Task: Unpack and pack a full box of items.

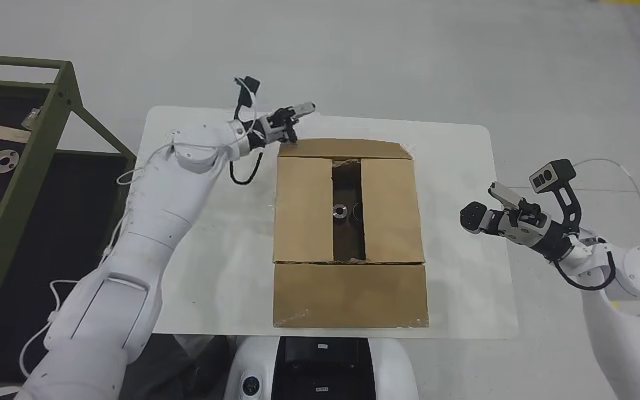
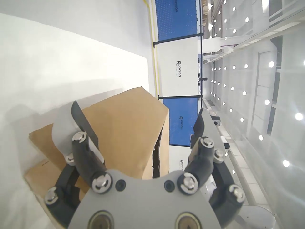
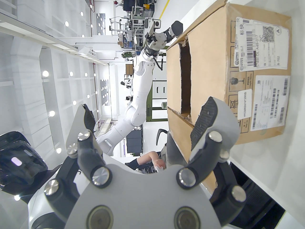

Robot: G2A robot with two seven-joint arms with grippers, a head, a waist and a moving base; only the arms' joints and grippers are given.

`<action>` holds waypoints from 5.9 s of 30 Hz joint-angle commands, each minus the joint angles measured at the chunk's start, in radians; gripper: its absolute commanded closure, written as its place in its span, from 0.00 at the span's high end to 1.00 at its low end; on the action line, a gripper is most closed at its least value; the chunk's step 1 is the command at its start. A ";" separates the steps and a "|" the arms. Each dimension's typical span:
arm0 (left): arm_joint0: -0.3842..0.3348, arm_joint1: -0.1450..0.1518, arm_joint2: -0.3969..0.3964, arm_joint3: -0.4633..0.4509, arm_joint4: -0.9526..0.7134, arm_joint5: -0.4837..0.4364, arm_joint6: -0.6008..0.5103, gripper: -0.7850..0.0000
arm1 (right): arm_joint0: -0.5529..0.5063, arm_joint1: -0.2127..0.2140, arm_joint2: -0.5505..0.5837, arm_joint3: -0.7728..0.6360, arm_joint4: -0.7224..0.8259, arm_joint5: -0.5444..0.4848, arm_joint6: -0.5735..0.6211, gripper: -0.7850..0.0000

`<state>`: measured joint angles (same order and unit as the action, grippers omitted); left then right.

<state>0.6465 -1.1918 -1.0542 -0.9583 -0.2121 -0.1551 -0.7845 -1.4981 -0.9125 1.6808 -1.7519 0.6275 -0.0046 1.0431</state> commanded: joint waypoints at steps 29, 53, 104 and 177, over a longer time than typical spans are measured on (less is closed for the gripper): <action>0.373 0.128 -0.514 -0.426 -0.296 -0.060 -0.417 1.00 | 0.000 0.000 0.000 0.000 0.000 0.000 0.000 1.00; 0.387 0.187 -0.674 -0.383 -0.299 -0.018 -0.563 1.00 | 0.000 0.000 0.000 0.000 0.000 0.000 0.000 1.00; 0.387 0.187 -0.674 -0.383 -0.299 -0.018 -0.563 1.00 | 0.406 -0.060 -0.576 -0.071 -0.303 0.232 -0.094 1.00; 0.387 0.187 -0.674 -0.383 -0.299 -0.018 -0.563 1.00 | 0.487 -0.158 -0.807 -0.079 -0.324 0.065 -0.106 1.00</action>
<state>1.0334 -1.0045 -1.7286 -1.3412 -0.5114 -0.1728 -1.3472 -1.0128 -1.0695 0.8775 -1.8169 0.3215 0.0547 0.9467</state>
